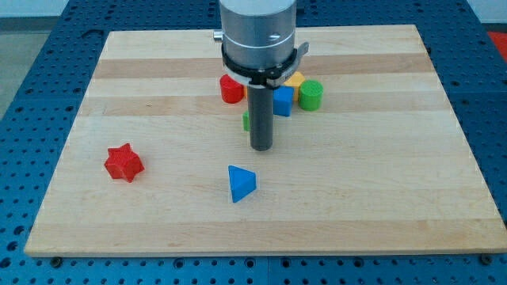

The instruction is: Move blue triangle below the green star

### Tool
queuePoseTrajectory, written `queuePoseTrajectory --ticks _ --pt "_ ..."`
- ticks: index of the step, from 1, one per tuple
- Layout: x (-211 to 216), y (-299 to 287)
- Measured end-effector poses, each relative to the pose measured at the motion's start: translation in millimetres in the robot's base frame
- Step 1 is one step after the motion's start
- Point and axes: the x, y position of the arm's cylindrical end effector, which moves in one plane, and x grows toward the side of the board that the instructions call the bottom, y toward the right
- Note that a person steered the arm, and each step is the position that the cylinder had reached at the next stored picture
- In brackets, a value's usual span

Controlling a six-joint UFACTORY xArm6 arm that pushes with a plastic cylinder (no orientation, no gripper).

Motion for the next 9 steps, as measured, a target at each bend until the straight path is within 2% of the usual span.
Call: queuePoseTrajectory --ticks 1,2,4,5,6,7,8,9 --pt "-34 -2" --pt "-46 -7" --pt "-4 0" --pt "21 87" --pt "71 102" --pt "111 36" --pt "122 -35" --pt "93 -40"
